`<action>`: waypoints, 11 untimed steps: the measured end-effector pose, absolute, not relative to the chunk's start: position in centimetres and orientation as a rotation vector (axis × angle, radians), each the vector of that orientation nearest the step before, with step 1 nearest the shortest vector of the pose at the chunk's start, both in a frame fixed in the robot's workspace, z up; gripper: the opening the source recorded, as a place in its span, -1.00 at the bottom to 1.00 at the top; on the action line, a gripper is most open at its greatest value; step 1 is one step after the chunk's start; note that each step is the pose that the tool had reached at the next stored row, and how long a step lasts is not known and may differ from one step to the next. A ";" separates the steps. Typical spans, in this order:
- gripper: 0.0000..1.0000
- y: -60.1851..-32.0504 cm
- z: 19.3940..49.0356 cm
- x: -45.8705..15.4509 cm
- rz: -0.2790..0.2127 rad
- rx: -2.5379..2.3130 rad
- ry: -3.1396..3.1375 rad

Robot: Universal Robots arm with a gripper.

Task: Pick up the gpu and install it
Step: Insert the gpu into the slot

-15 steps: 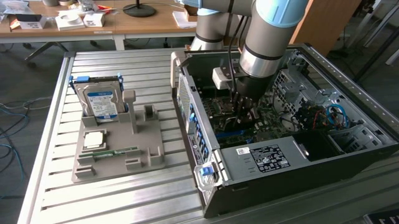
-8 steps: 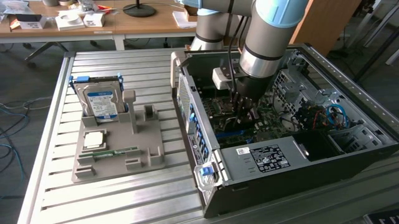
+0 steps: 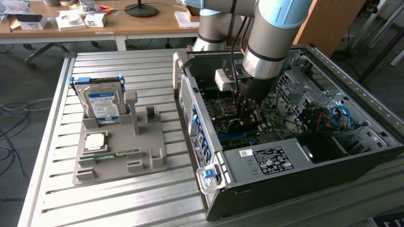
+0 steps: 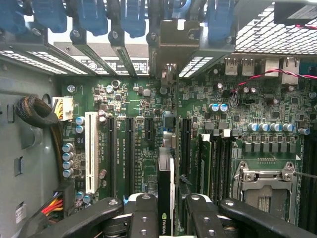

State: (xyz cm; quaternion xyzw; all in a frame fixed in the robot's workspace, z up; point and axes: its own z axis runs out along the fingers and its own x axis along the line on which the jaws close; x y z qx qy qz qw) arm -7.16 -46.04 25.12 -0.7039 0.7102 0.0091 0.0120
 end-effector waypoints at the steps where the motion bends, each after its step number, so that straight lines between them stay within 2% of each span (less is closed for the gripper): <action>1: -0.47 -46.0 25.1 -7.2 0.028 -2.195 2.214; 11: -0.47 -46.0 25.1 -7.2 0.028 -2.195 2.214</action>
